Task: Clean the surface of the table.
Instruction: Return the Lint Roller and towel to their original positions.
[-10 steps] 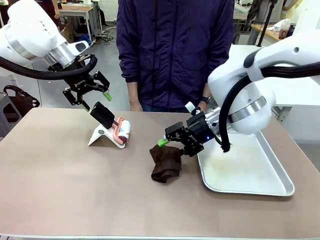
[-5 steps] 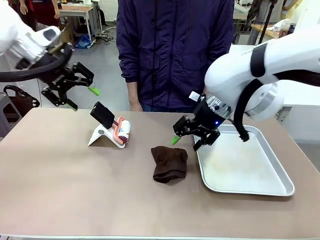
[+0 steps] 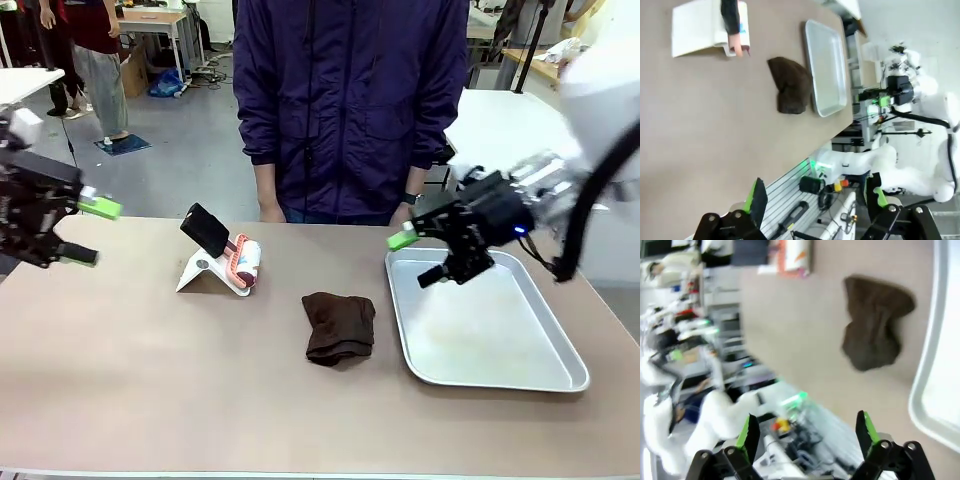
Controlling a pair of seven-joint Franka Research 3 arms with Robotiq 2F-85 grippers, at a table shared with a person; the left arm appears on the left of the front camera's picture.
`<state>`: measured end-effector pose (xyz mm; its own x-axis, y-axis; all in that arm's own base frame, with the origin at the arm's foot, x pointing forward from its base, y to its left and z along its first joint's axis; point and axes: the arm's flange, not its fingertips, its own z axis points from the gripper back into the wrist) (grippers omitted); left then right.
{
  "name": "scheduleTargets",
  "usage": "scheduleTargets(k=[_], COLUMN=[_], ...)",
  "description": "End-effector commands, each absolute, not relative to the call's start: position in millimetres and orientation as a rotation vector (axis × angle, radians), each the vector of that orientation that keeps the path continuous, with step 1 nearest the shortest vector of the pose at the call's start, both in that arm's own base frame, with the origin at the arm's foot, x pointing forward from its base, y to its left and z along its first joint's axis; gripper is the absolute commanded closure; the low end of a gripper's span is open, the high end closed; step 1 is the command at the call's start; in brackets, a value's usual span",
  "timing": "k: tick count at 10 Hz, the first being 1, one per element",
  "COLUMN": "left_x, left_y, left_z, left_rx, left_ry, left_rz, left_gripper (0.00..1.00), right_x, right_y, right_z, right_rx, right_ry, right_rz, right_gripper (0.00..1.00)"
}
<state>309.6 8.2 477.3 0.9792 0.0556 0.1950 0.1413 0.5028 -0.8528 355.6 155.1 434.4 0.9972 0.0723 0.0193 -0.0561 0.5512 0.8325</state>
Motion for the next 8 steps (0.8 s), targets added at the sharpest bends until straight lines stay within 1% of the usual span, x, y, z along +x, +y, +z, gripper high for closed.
scheduleTargets(k=[1, 3, 4, 5, 6, 7, 8], left_x=[296, 307, 314, 324, 330, 307, 307], left_y=[38, 63, 73, 78, 81, 74, 74], left_z=[448, 436, 431, 427, 425, 424, 424], left_rx=[-1.169, -1.218, -1.227, -1.275, -1.321, -1.223, -1.223], left_ry=[-0.189, -0.152, -0.139, -0.132, -0.174, -0.126, -0.126], left_rz=[-0.023, 0.021, 0.029, 0.026, 0.036, 0.052, 0.052], left_gripper=[0.00, 0.00, 0.00, 0.00, 0.00, 0.00, 0.00], right_x=[333, 327, 328, 330, 334, 343, 342], right_y=[107, 68, 56, 47, 42, 45, 36], right_z=[420, 403, 395, 390, 387, 382, 398], right_rx=[1.195, 1.405, 1.482, 1.534, 1.551, 1.519, 1.507], right_ry=[0.076, 0.119, 0.132, 0.103, 0.049, 0.023, 0.108], right_rz=[0.057, 0.071, 0.079, 0.053, 0.012, -0.018, 0.032], right_gripper=[0.00, 0.00, 0.00, 0.00, 0.00, 0.00, 0.00])
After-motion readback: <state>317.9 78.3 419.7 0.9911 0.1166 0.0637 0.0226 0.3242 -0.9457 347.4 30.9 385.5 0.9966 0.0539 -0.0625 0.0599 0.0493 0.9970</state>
